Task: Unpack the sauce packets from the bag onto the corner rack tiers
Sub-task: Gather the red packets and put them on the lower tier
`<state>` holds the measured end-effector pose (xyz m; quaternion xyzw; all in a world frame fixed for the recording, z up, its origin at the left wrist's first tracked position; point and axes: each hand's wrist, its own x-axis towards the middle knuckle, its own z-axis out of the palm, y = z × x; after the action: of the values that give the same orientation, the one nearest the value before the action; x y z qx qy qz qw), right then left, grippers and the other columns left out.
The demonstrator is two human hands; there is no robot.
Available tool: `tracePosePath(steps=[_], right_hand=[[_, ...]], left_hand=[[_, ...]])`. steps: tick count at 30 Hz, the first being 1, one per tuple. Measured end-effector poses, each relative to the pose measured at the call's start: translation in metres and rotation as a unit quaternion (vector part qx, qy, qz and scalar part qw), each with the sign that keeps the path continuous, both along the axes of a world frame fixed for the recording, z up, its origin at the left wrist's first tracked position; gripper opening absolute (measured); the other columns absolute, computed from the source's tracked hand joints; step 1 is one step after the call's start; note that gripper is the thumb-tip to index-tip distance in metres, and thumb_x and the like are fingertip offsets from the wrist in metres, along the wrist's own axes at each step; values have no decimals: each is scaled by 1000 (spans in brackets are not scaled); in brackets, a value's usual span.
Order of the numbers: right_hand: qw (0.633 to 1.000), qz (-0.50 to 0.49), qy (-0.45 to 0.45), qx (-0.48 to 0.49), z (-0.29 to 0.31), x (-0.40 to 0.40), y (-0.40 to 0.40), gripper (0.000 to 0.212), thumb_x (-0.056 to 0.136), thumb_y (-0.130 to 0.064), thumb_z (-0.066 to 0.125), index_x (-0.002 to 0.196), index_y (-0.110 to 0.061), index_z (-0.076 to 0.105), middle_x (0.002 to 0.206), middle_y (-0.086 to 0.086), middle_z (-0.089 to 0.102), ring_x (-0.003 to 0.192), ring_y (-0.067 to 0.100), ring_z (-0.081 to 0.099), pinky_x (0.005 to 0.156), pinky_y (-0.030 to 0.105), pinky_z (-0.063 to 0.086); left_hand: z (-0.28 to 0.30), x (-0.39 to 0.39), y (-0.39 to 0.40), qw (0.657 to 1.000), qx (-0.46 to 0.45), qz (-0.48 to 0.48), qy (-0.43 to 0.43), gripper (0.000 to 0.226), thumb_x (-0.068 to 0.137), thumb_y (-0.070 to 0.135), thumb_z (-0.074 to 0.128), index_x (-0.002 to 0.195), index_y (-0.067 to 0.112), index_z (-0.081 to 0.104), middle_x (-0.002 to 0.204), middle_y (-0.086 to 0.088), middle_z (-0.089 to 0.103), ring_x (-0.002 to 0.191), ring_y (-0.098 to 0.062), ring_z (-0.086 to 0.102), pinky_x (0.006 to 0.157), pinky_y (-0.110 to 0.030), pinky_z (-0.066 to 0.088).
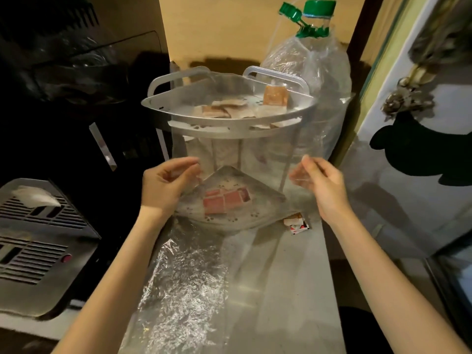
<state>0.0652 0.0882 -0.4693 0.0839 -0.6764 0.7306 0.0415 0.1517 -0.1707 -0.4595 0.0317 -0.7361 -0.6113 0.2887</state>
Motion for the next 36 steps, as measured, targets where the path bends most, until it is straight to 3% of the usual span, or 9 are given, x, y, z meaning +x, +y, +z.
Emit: tracePosePath(steps=[5, 8, 12, 15, 19, 24, 29, 32, 36], right_hand=[[998, -58, -27, 16, -13, 23, 17, 18, 90, -25, 55, 76, -16, 60, 61, 1, 61, 50, 8, 60, 45, 21, 50], [992, -35, -115, 27, -27, 35, 29, 24, 95, -33, 44, 90, -15, 58, 55, 2, 66, 43, 10, 61, 38, 22, 48], [975, 12, -215, 53, -40, 53, 44, 24, 95, -17, 42, 112, -2, 52, 47, 3, 65, 41, 14, 61, 39, 26, 48], [970, -2, -228, 85, -45, 66, 50, 33, 88, 0, 46, 120, -5, 50, 56, 9, 64, 45, 17, 60, 47, 27, 52], [971, -19, -231, 57, -50, 75, 58, 49, 87, -4, 57, 132, -13, 42, 71, 12, 67, 59, 20, 62, 62, 31, 54], [975, -59, -204, 71, -50, 84, 57, 61, 84, -13, 64, 138, -19, 35, 76, 11, 70, 50, 9, 63, 50, 18, 52], [973, -70, -200, 88, -42, 86, 58, 52, 85, -17, 64, 133, -19, 45, 70, 13, 65, 49, 14, 61, 44, 19, 51], [970, -76, -208, 101, -40, 84, 58, 40, 88, -20, 61, 127, -15, 52, 64, 13, 64, 41, 12, 60, 43, 23, 54], [971, -120, -180, 99, -42, 84, 58, 28, 88, -18, 60, 114, -9, 62, 60, 13, 61, 36, 8, 57, 41, 19, 52]], left_hand=[[-12, 16, 24, 997, 16, -39, -59, 9, 79, 9, 67, 79, 18, 69, 62, 17, 70, 59, 1, 65, 57, -10, 49], [-26, 25, 38, 990, 60, -56, -111, 7, 82, 8, 64, 85, 11, 69, 53, 12, 69, 47, 0, 61, 45, -9, 44], [-47, 36, 47, 971, 112, -64, -201, 20, 84, 12, 62, 100, 0, 66, 50, 6, 65, 36, 2, 49, 34, -10, 33], [-57, 44, 50, 960, 124, -65, -244, 31, 83, 14, 64, 111, 1, 61, 59, 4, 66, 41, 2, 54, 39, -12, 42], [-61, 54, 51, 949, 172, -60, -256, 51, 86, 12, 60, 132, 7, 38, 58, 2, 70, 48, 0, 62, 38, -13, 42], [-56, 59, 51, 947, 222, -56, -224, 58, 93, 11, 47, 143, 16, 19, 57, 3, 71, 44, -4, 62, 37, -14, 44], [-39, 69, 48, 968, 46, -109, -222, 38, 79, 9, 66, 116, 11, 61, 79, 2, 70, 62, 2, 65, 54, -10, 49], [-33, 69, 47, 965, -14, -116, -233, 42, 68, -1, 74, 107, 12, 65, 67, 9, 69, 60, 4, 64, 57, -9, 49], [-33, 66, 43, 975, -26, -66, -212, 28, 66, 9, 77, 91, 21, 68, 64, 7, 67, 56, 3, 61, 56, -11, 50]])
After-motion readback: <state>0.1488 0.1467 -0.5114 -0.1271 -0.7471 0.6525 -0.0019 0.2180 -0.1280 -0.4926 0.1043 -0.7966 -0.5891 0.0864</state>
